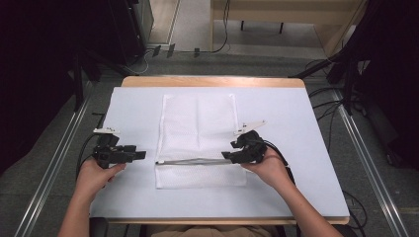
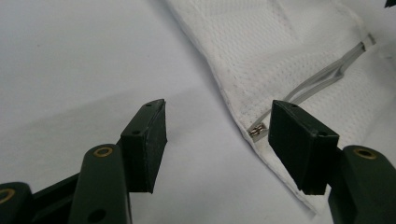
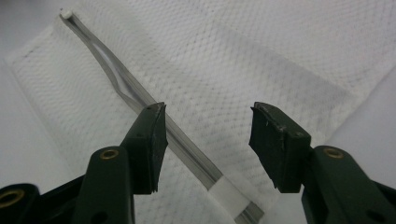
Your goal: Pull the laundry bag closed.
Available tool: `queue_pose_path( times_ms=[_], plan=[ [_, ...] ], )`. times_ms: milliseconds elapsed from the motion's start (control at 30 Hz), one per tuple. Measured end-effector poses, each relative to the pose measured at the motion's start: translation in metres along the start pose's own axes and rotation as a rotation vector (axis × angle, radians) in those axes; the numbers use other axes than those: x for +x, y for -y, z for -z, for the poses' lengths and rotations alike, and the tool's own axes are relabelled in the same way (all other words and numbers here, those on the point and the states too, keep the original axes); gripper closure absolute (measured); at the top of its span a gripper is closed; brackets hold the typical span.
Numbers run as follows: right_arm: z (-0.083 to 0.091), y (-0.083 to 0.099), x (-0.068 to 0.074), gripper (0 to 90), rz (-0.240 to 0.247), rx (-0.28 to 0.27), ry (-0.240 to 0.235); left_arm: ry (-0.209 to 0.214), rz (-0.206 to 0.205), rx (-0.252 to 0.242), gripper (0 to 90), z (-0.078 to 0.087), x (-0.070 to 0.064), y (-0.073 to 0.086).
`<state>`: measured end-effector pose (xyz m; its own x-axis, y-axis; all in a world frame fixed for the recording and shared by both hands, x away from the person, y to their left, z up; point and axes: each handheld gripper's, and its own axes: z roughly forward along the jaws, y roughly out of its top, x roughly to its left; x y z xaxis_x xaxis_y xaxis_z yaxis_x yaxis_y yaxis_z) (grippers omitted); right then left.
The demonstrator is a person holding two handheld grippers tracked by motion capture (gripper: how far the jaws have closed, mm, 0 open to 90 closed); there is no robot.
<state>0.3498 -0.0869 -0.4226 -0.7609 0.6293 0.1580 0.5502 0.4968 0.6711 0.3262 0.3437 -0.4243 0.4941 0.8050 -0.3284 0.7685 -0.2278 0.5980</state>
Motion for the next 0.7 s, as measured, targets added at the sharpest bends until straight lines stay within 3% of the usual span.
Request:
queue_pose_path(
  times_ms=[267,700],
  plan=[
    [-0.008,-0.010,0.008,49.5,0.001,-0.006,-0.025,-0.011,-0.004,-0.003,38.1,-0.001,-0.002,-0.001],
    [-0.019,-0.028,0.025,56.6,0.053,0.000,-0.076,-0.011,-0.004,-0.008,38.5,-0.002,-0.002,-0.001]
  ],
)
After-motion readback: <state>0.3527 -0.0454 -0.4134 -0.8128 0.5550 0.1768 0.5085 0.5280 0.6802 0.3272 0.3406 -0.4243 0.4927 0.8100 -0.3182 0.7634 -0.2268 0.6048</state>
